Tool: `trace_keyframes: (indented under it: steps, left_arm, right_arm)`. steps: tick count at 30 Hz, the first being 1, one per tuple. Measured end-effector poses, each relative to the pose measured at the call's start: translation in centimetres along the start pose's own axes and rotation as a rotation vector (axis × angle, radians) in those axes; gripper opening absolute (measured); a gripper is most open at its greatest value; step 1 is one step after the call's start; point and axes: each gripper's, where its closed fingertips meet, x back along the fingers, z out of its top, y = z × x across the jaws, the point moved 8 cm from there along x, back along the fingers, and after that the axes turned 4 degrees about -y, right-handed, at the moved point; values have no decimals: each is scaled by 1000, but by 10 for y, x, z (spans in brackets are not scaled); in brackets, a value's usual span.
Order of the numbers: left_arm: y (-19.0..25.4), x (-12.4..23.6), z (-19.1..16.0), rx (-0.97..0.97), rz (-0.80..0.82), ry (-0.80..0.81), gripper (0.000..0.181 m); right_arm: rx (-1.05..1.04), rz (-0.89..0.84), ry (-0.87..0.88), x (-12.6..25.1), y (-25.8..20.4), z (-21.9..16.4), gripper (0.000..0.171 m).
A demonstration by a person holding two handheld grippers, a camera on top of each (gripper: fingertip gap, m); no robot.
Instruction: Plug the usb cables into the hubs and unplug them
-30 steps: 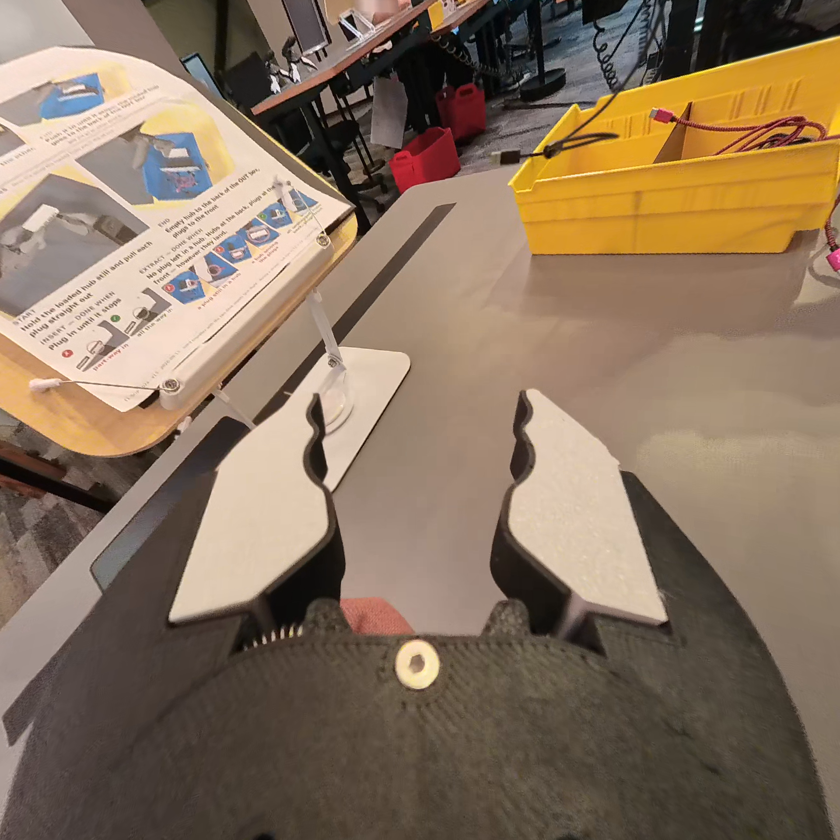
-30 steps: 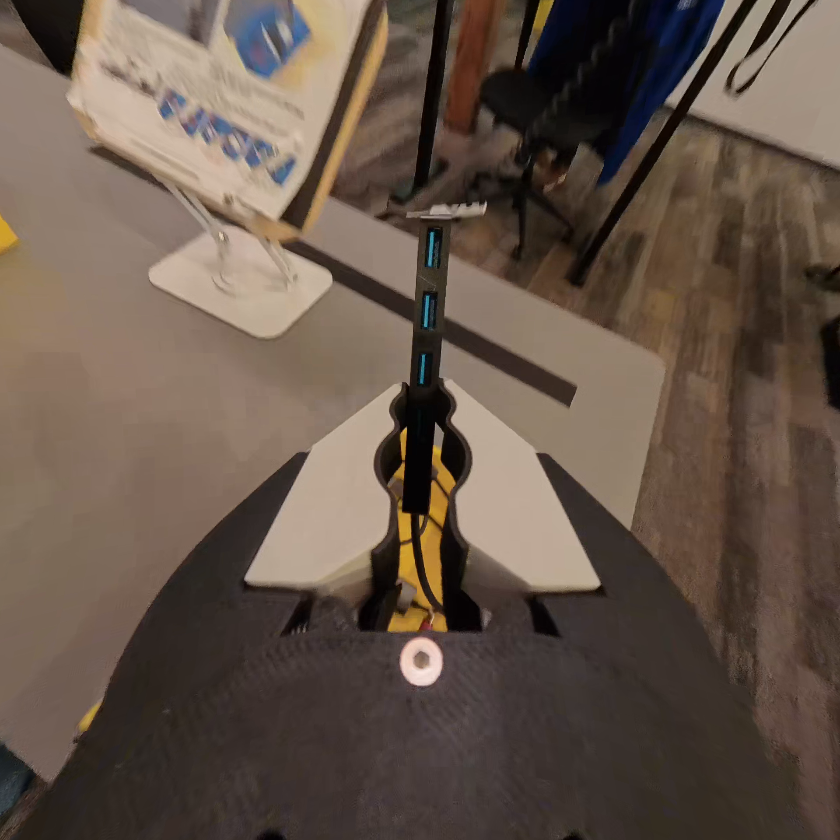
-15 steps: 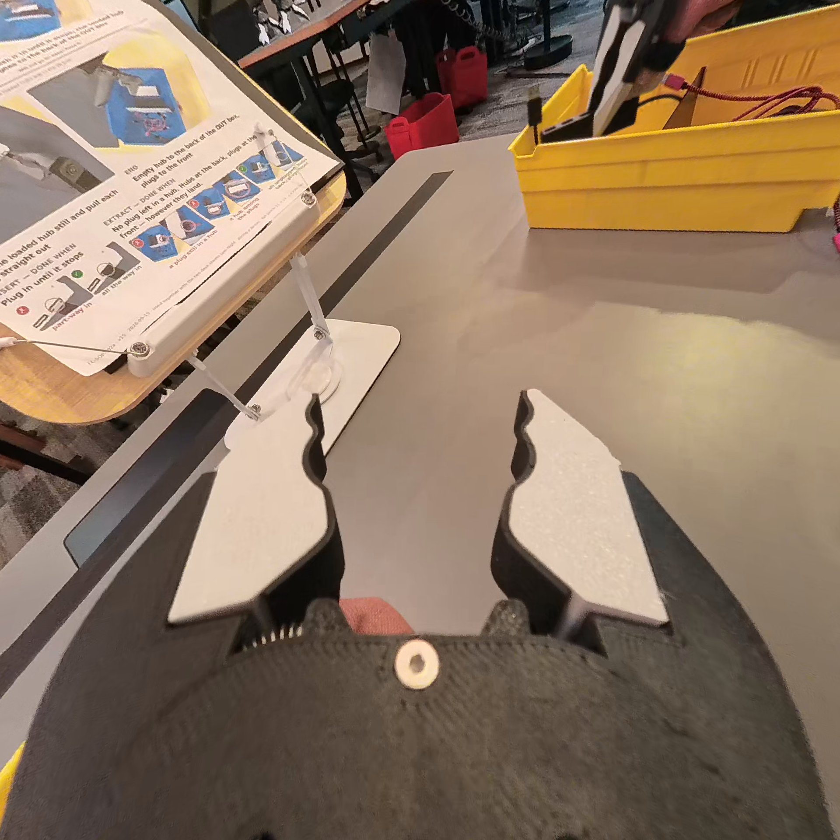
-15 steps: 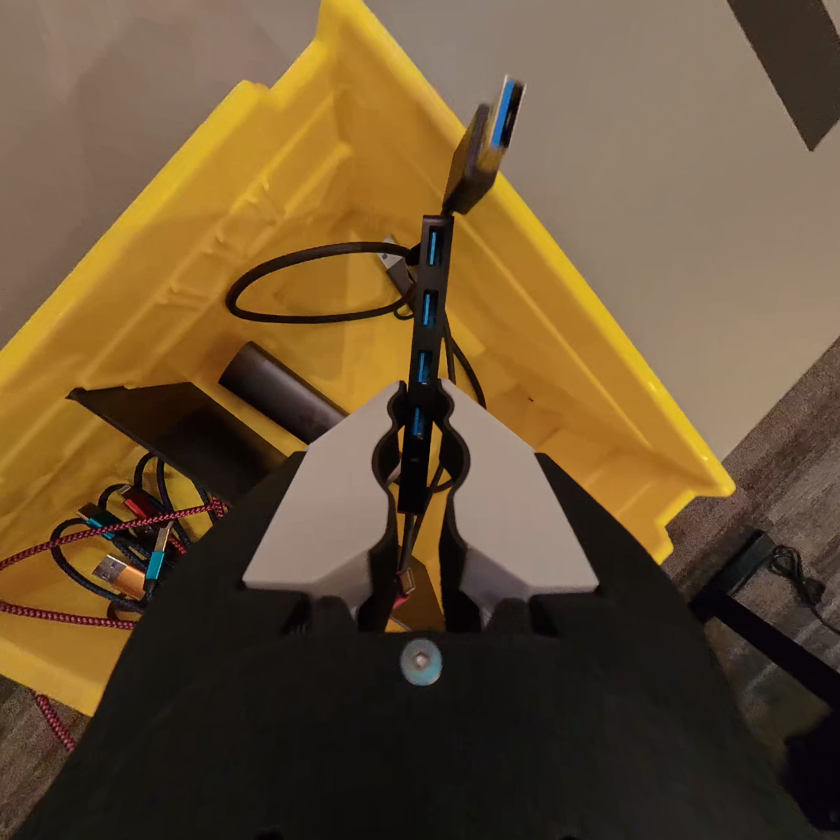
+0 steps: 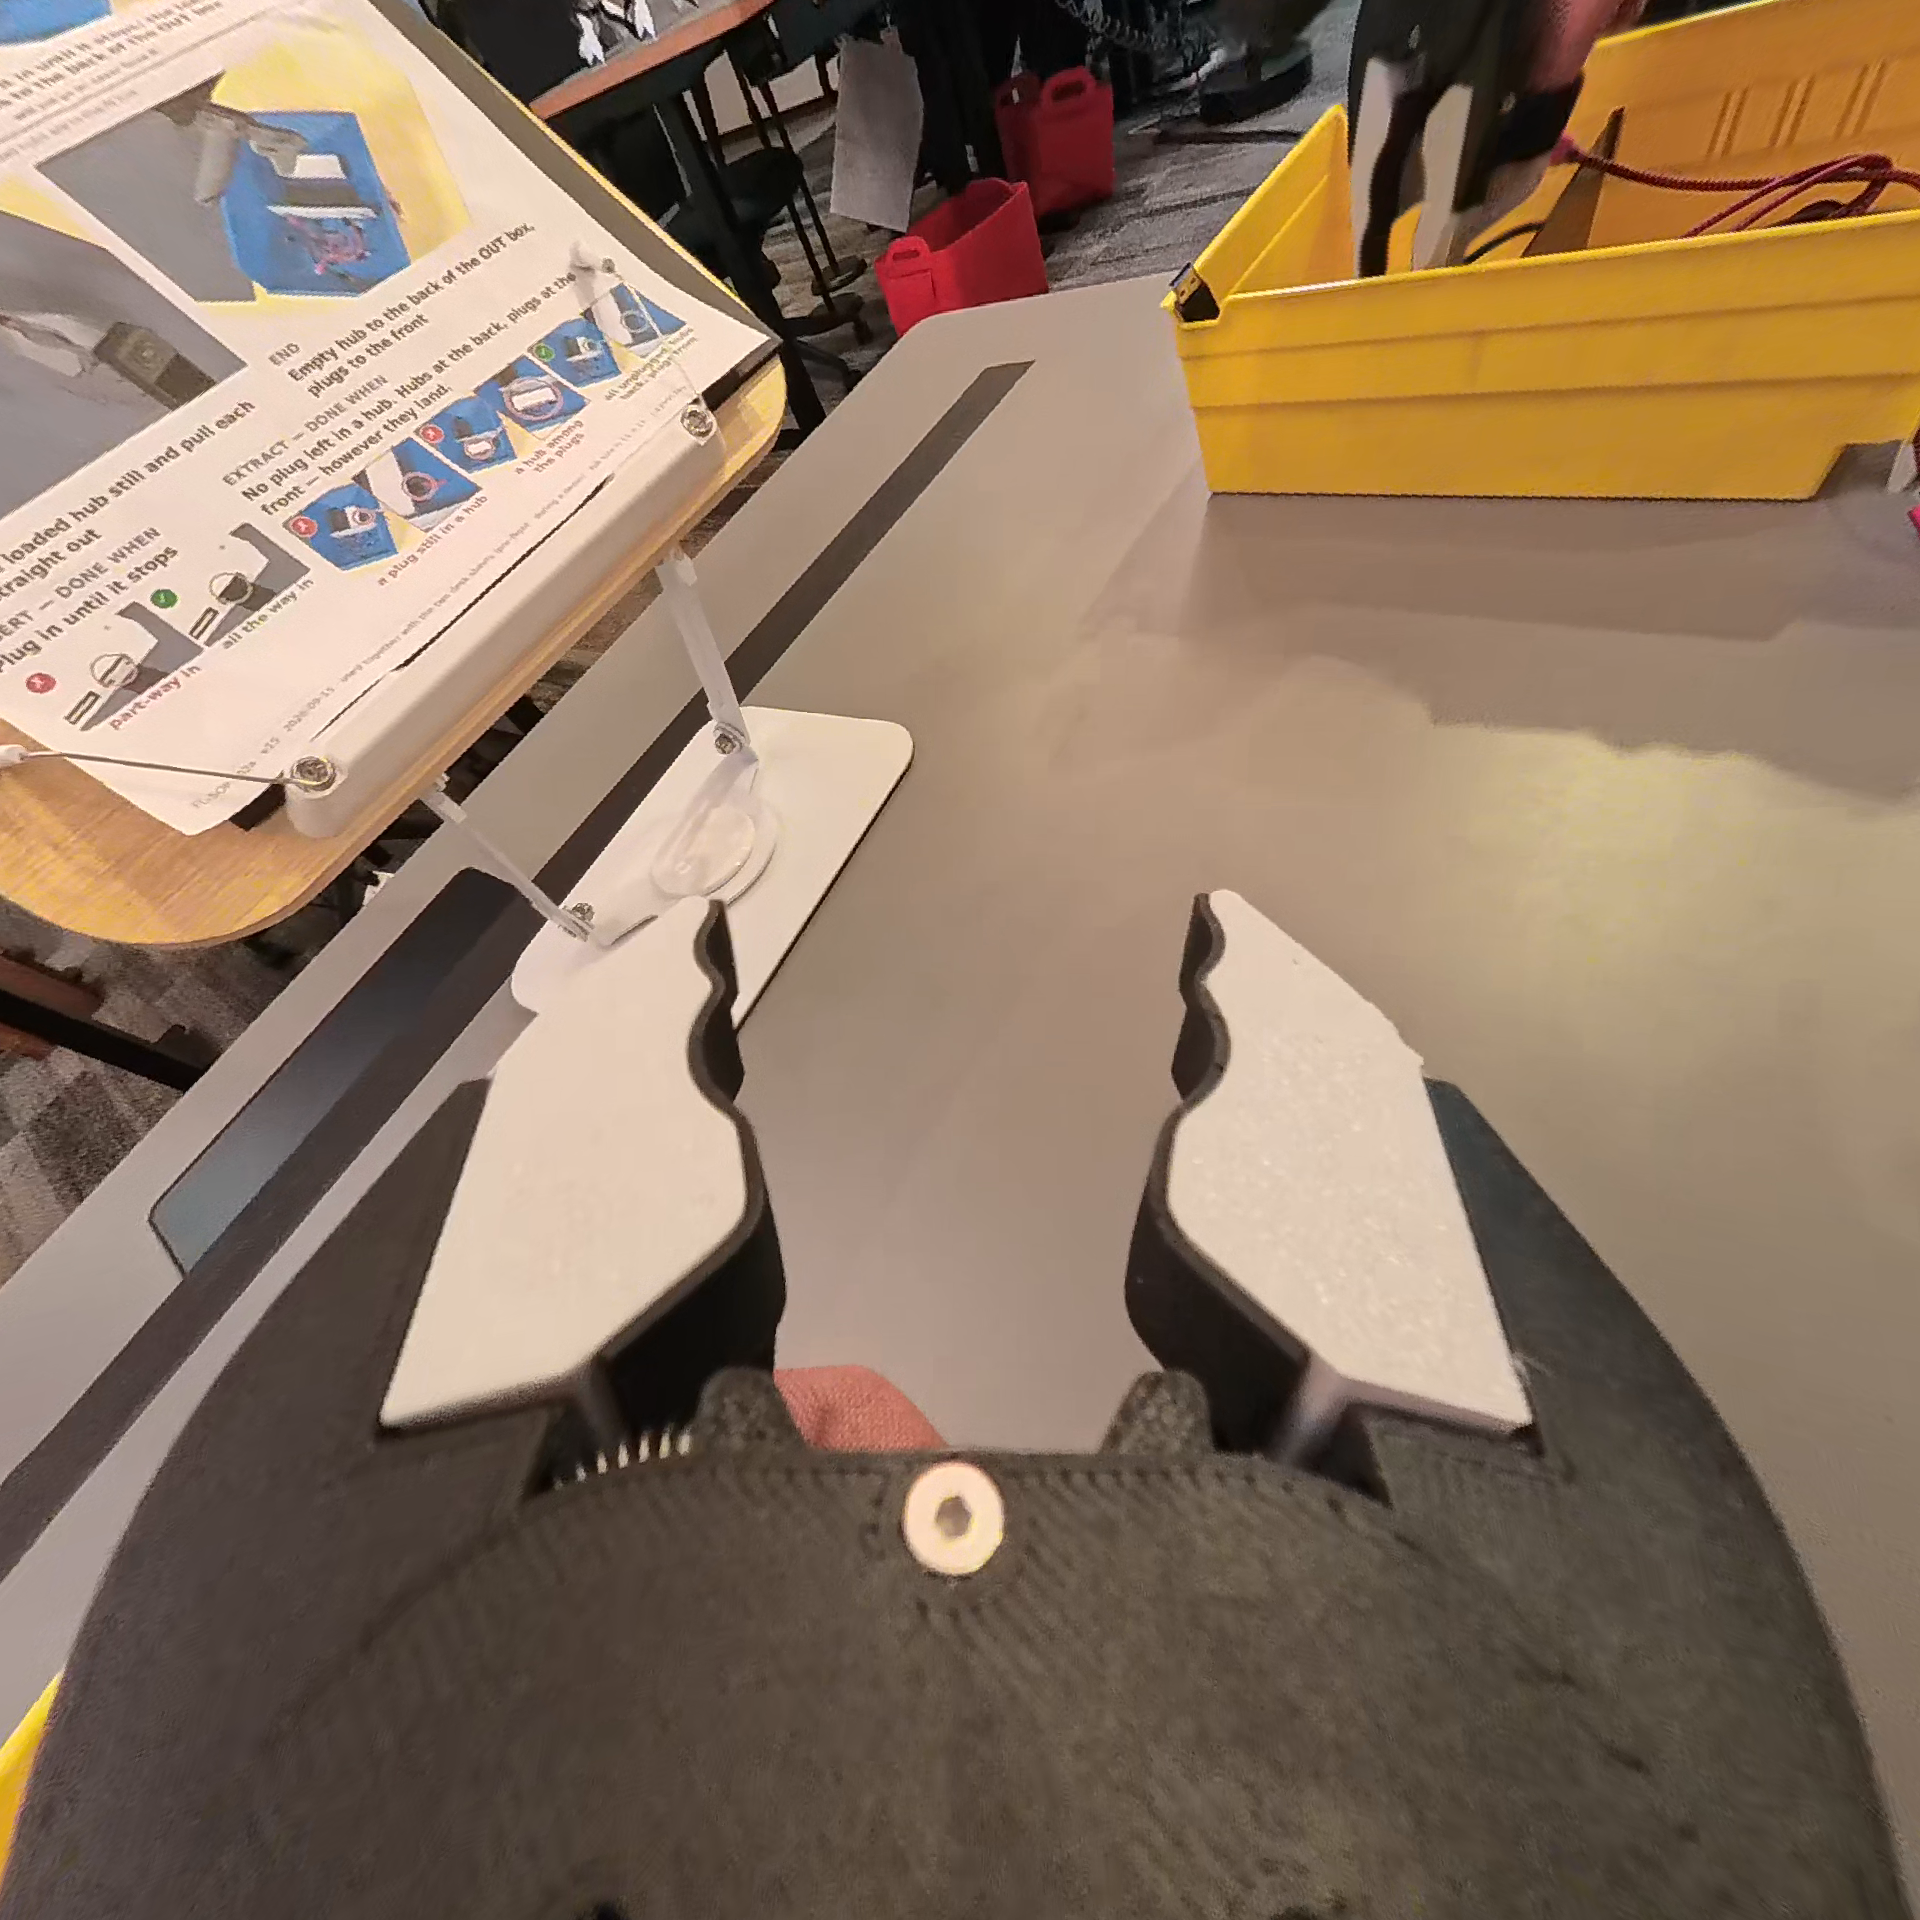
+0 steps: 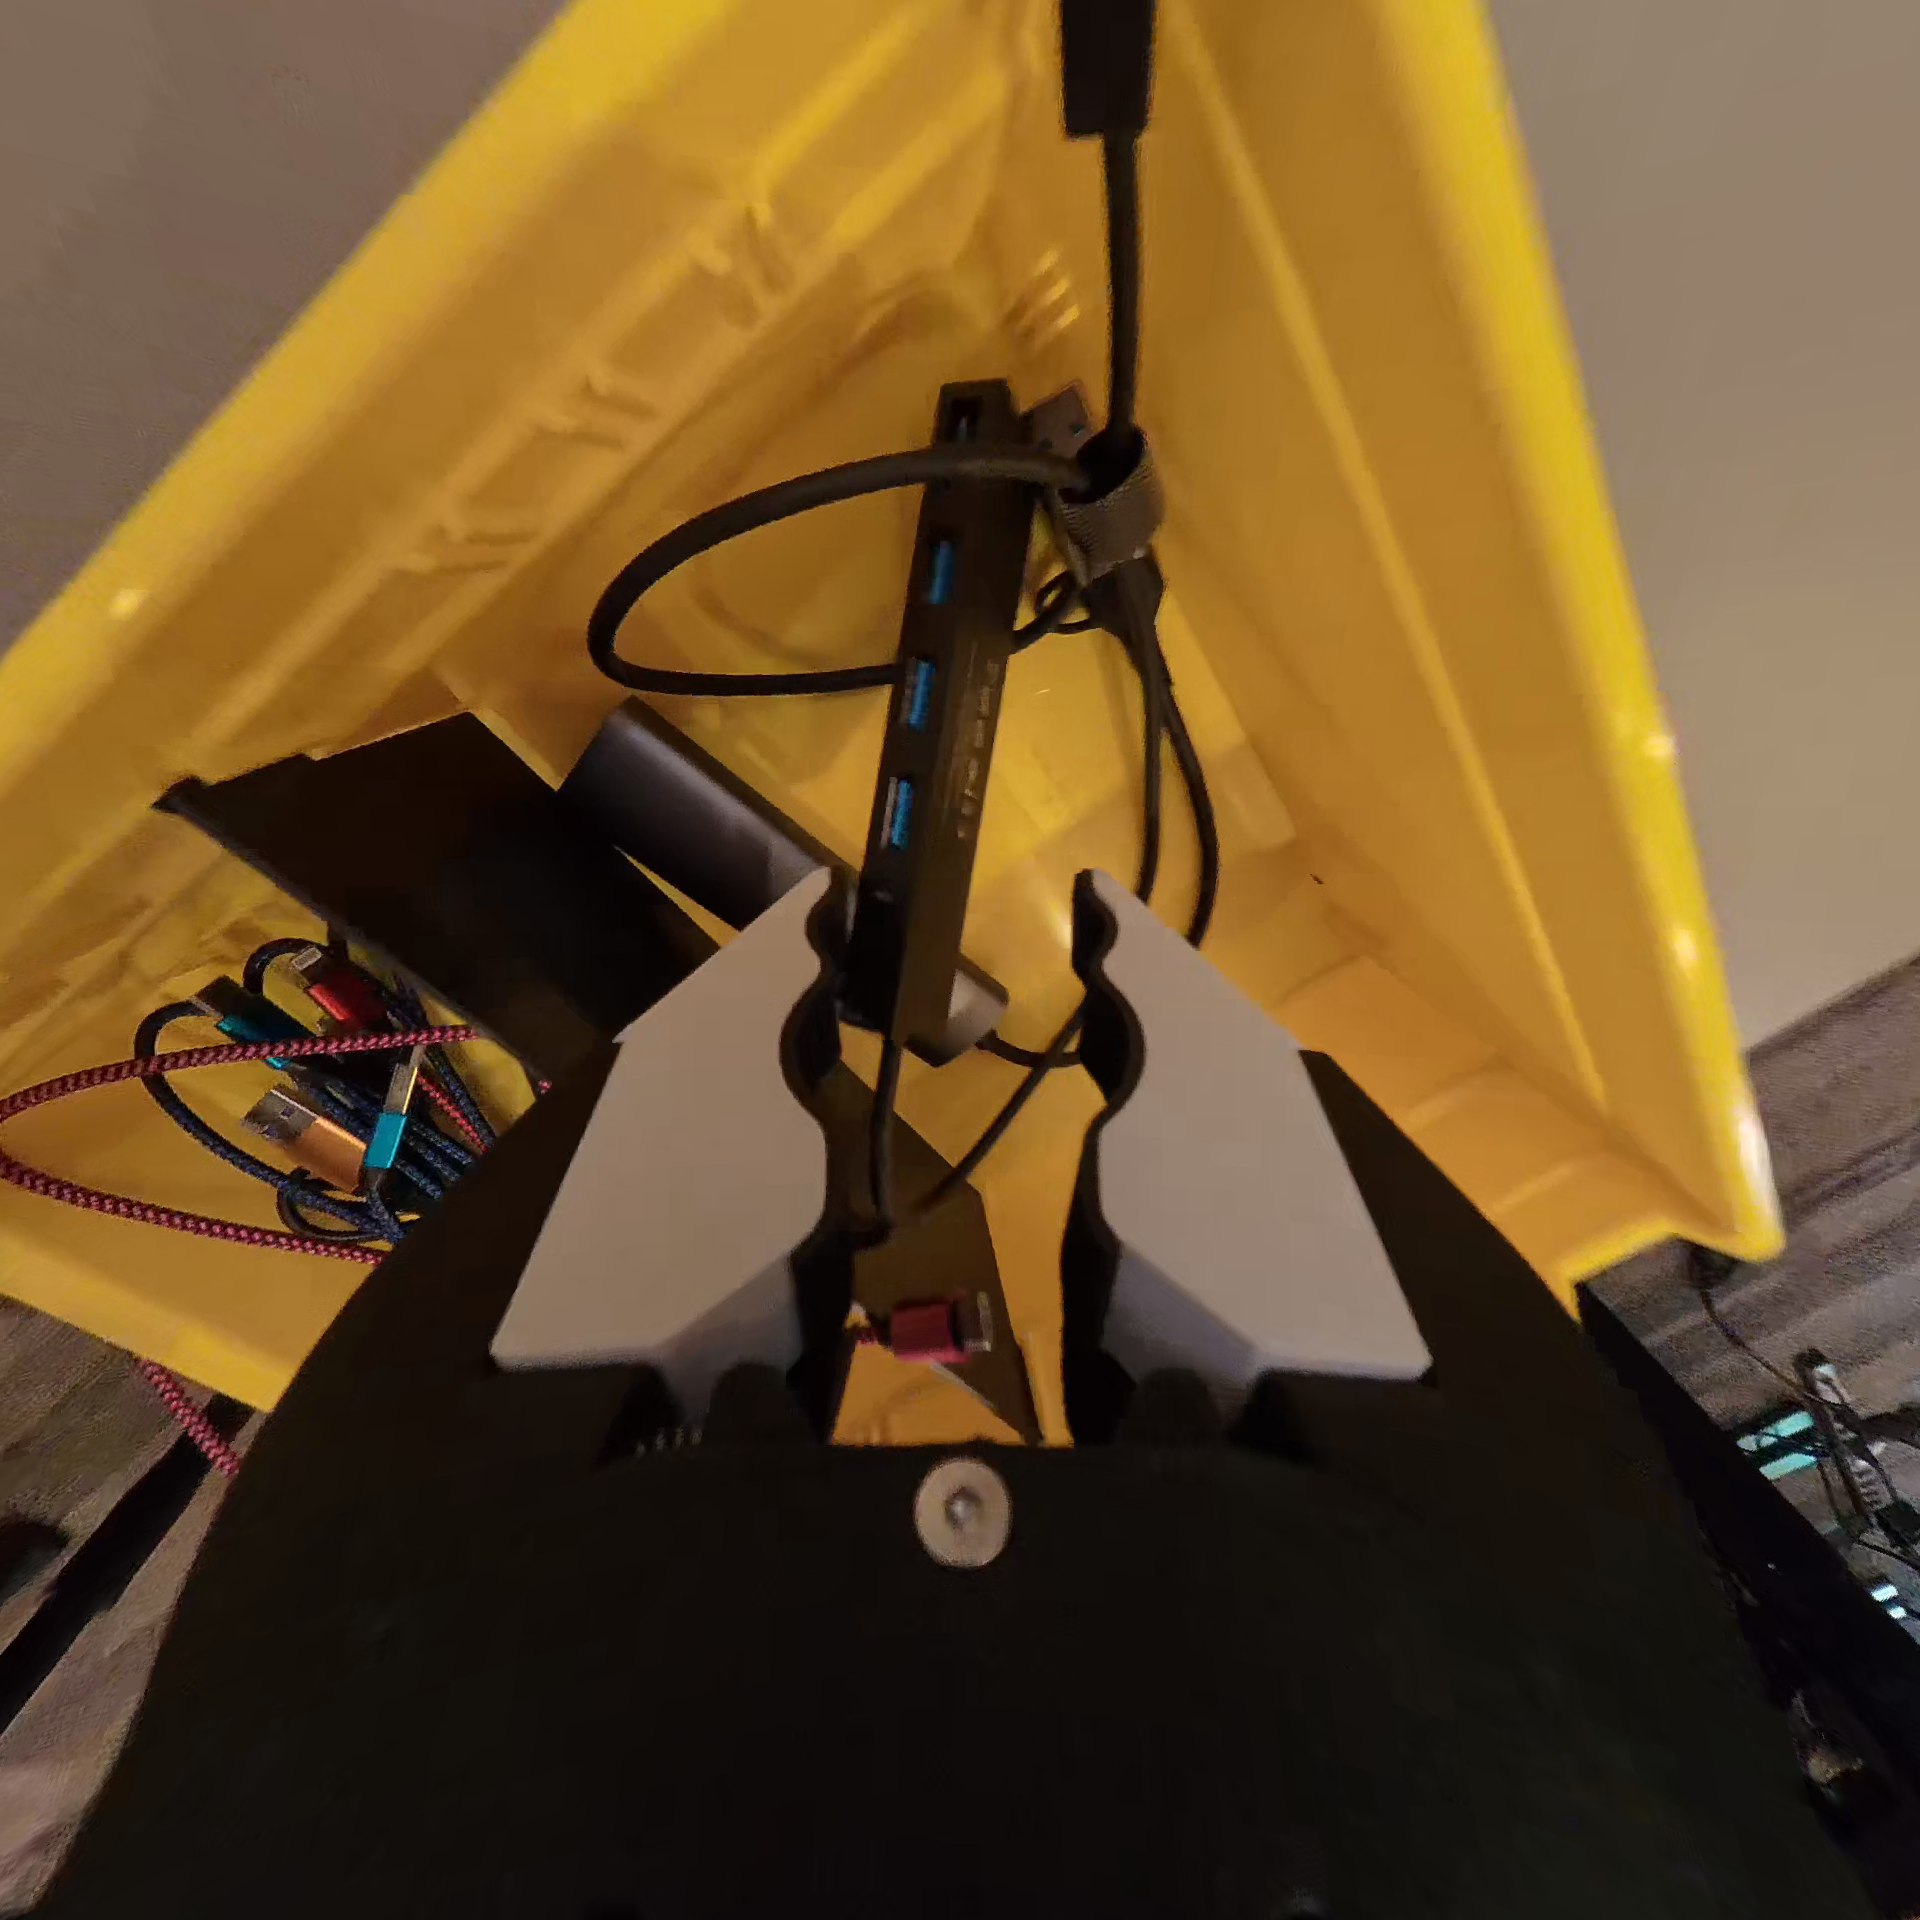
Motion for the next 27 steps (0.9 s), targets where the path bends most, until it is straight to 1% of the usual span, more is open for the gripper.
trace_keyframes:
  steps: [5, 8, 12, 14, 18, 20, 24, 27]
  left_arm:
    - [-5, 4, 0, 4, 32, -7, 83]
    - [-9, 10, 3, 1, 59, -1, 85]
    - [-20, 27, 3, 16, 134, -7, 86]
    - [-28, 41, -2, 30, 188, -29, 88]
    - [-49, 79, -22, 88, 321, -99, 92]
    - [-61, 104, -37, 116, 409, -140, 92]
    - [-81, 154, -80, 202, 551, -269, 98]
    - [-91, 189, -114, 278, 635, -376, 103]
  right_arm:
    - [-50, -68, 143, 39, 5, -8, 54]
    - [-89, -127, 220, 61, 6, -19, 56]
    - [-151, -189, 326, 84, -1, -41, 59]
    - [-193, -220, 366, 89, -5, -58, 63]
    - [-324, -278, 415, 86, -9, -102, 65]
    - [-388, -276, 440, 79, -12, -125, 66]
    - [-494, -252, 480, 59, -20, -163, 66]
    - [-530, -234, 456, 40, -27, -183, 67]
